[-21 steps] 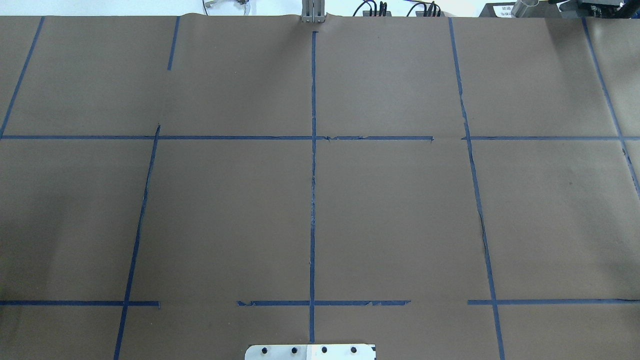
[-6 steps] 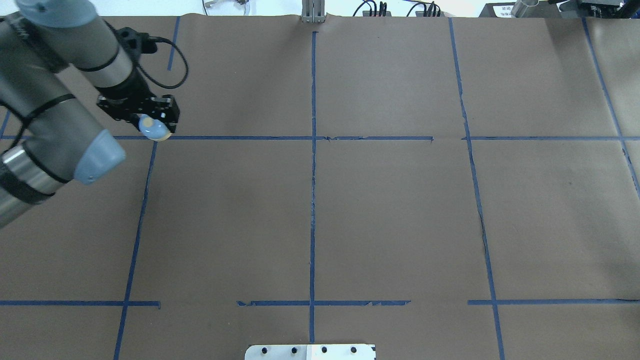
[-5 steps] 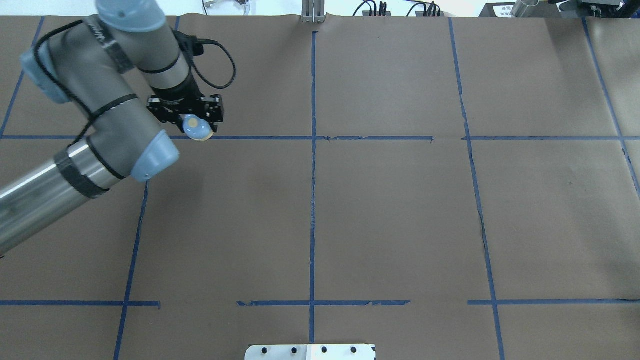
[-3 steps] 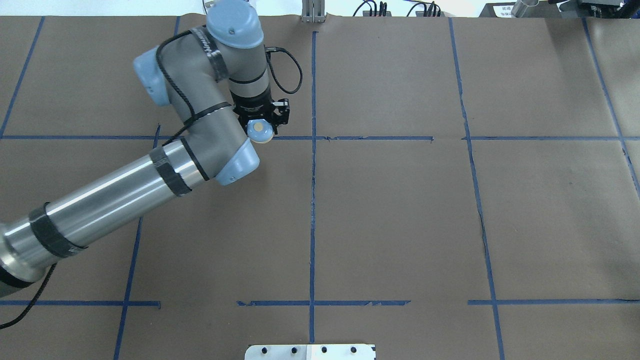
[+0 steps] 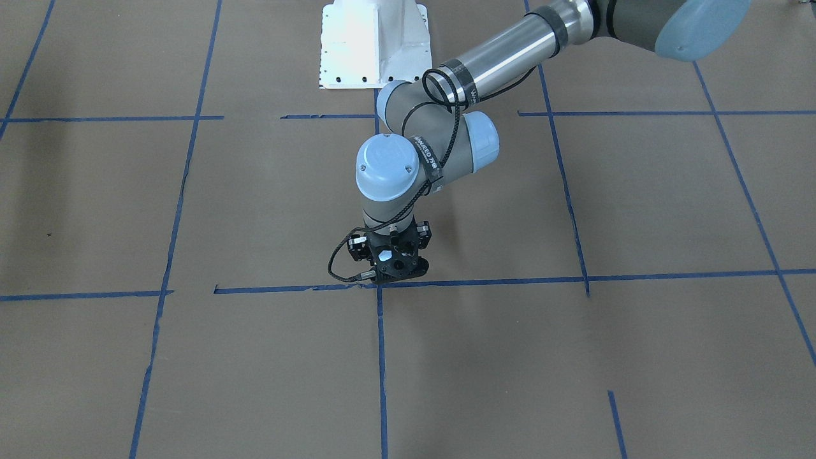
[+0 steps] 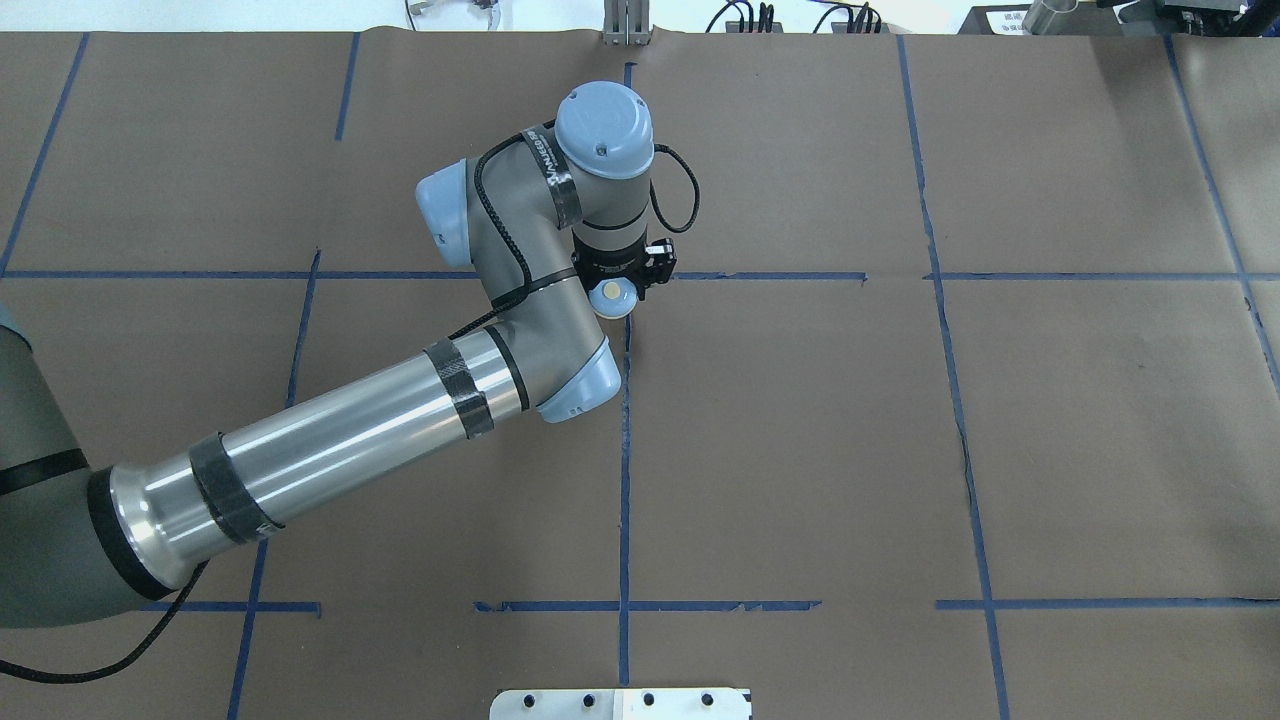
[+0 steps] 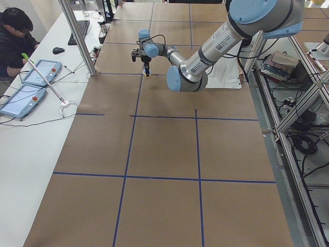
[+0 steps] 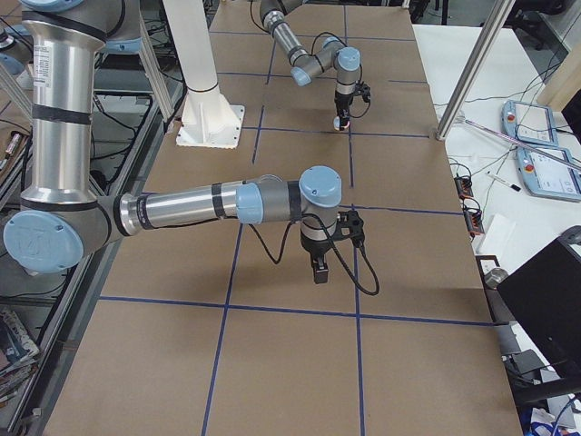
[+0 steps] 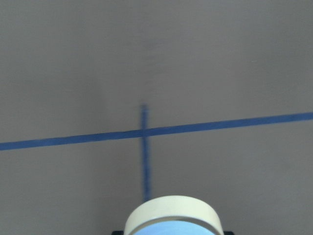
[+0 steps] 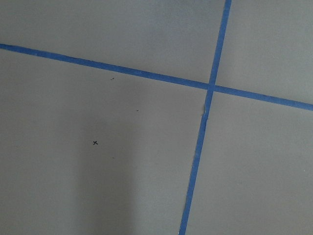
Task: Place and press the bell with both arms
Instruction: 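Lower the bell onto the table and open the left gripper, then lift the left gripper away from the bell while the right arm approaches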
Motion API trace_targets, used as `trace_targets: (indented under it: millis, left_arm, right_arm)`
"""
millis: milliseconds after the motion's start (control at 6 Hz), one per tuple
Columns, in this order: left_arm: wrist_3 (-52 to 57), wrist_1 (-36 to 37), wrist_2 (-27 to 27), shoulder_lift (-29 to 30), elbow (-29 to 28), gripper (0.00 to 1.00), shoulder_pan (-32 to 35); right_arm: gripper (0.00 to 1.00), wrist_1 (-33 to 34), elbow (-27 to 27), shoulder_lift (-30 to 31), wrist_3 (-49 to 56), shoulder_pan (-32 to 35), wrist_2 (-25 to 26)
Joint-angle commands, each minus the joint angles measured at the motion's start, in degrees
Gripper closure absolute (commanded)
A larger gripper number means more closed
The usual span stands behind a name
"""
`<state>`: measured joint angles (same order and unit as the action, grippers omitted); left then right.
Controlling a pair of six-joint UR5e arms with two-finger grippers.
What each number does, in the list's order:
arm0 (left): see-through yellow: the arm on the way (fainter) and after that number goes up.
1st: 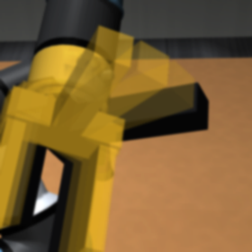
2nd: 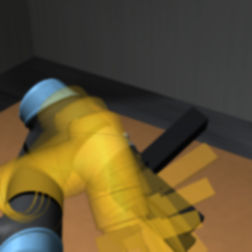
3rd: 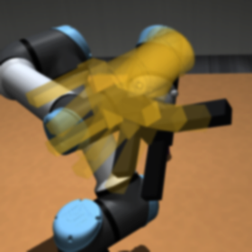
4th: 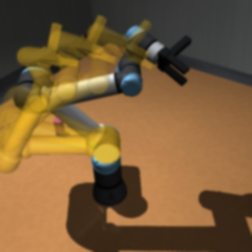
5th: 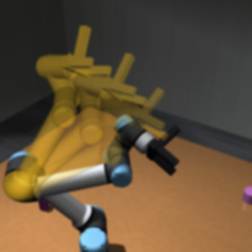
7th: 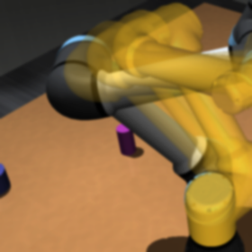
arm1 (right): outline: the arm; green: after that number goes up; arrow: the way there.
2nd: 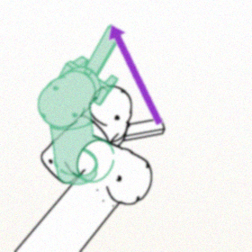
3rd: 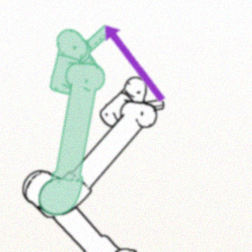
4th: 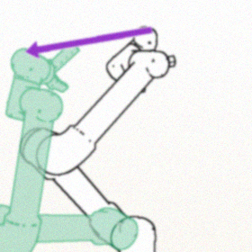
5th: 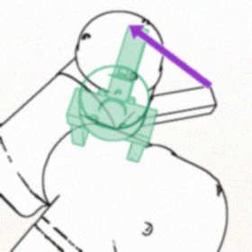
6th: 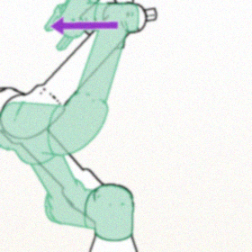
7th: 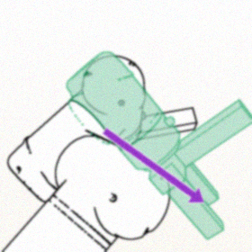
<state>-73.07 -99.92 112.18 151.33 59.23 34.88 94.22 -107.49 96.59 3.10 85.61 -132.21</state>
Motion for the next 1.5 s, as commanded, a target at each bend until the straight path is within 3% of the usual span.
trace_targets:
  millis: [0, 167, 500, 833, 1333]
  left_arm:
    - [-1.18, -0.97, -0.47, 0.19, -0.35, 0.29, -0.69]
    - [-1.19, -0.98, -0.47, 0.28, -0.26, 0.0, -0.69]
    - [-0.41, -0.72, 0.05, 0.63, 0.26, 0.0, -0.34]
    - [4.4, 4.17, 6.16, -0.5, 4.9, 0.0, 4.29]
    - [24.47, 18.13, 6.3, -19.26, 30.33, 0.0, 11.76]
  right_arm:
    - [0.0, 0.0, 0.0, 0.0, -0.02, -0.09, 0.02]
    - [0.0, 0.0, 0.0, 0.0, -0.02, -0.09, -0.06]
    - [0.0, -0.09, -0.26, -0.17, 0.06, -0.7, -0.06]
    - [0.0, 0.0, -0.27, -2.62, -2.29, -3.67, -1.63]
    - [0.0, -0.09, -2.62, -4.74, -12.3, -7.82, -2.79]
